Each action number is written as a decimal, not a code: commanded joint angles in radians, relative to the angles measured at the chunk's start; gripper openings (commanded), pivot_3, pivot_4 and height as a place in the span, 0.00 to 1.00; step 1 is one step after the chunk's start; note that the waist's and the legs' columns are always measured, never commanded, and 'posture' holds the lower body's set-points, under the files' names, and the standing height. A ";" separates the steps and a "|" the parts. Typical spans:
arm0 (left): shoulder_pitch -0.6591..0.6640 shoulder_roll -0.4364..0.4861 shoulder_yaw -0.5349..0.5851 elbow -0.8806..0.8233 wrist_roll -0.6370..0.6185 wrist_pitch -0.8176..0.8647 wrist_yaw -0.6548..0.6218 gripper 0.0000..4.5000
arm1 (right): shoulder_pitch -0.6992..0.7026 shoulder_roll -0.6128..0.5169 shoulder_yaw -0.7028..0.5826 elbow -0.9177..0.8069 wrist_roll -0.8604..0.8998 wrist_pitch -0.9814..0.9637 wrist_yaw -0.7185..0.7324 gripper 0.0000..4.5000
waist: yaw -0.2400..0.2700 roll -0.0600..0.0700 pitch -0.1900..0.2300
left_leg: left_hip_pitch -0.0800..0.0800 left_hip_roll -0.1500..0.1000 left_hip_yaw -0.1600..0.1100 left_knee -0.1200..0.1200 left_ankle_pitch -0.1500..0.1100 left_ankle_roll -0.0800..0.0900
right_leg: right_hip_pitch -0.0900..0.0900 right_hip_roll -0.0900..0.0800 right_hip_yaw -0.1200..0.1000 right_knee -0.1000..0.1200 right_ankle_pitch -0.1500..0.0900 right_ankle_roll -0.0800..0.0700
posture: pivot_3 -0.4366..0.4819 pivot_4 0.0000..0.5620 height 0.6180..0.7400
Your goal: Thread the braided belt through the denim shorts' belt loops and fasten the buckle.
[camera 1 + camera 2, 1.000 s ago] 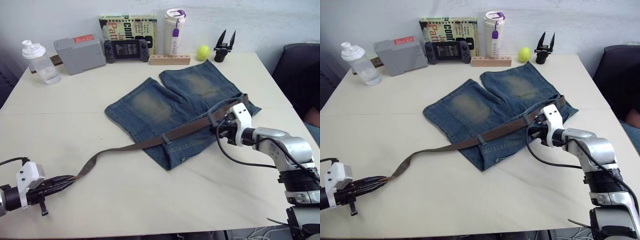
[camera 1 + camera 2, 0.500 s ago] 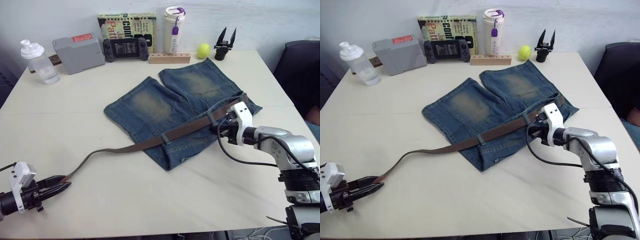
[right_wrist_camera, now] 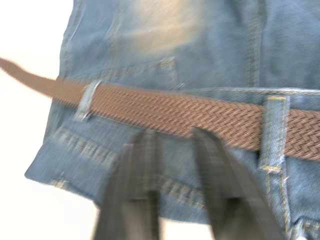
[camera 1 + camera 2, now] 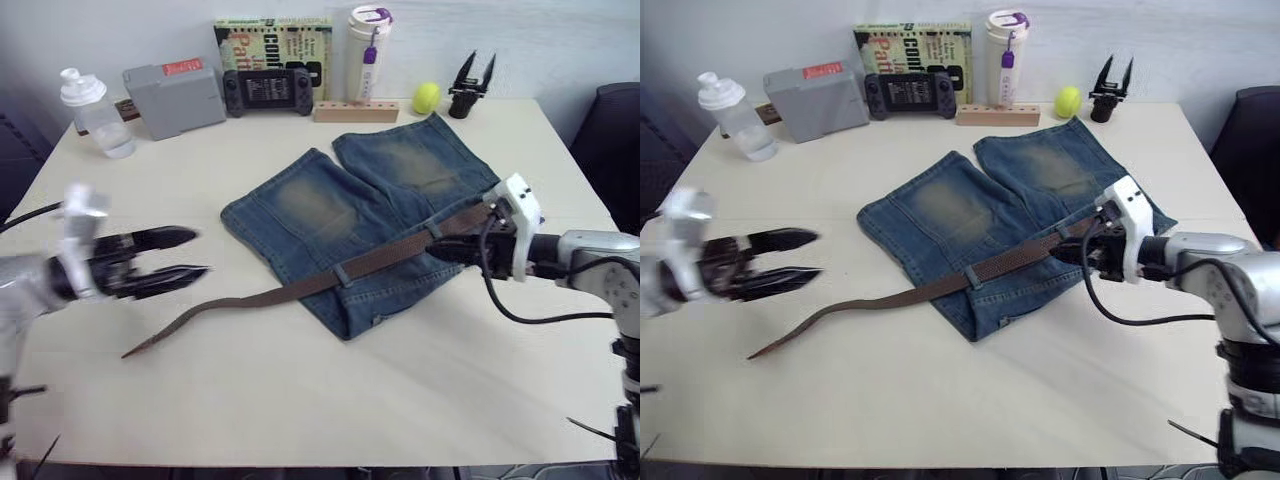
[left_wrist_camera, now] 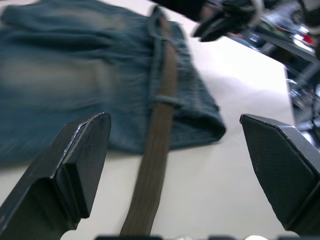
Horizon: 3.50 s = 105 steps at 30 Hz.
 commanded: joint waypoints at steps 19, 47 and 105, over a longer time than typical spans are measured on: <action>-0.309 -0.646 -0.690 0.389 0.732 -0.439 0.182 1.00 | 0.623 -0.169 -0.554 -0.462 -0.032 0.272 -0.147 0.99 | 0.030 -0.005 0.004 | -0.006 -0.006 -0.006 0.001 0.004 0.015 | 0.007 -0.003 -0.005 -0.017 0.013 0.011 | 0.48 0.27 0.65; -0.154 -0.048 -0.379 0.579 0.647 -0.786 -0.294 0.02 | 0.283 -0.218 -0.237 -0.273 0.144 -0.055 0.045 1.00 | -0.010 -0.004 0.003 | -0.002 -0.004 -0.006 0.000 0.005 0.013 | 0.009 -0.002 -0.006 -0.018 0.013 0.011 | 0.48 0.27 0.65; 0.004 0.174 -0.102 0.195 0.332 -0.110 -0.403 0.01 | 0.148 -0.023 0.047 0.119 -0.320 -0.791 0.398 0.00 | -0.027 -0.006 0.007 | -0.007 -0.011 0.000 0.002 0.009 0.014 | -0.001 -0.006 -0.001 -0.001 0.012 0.010 | 0.48 0.27 0.65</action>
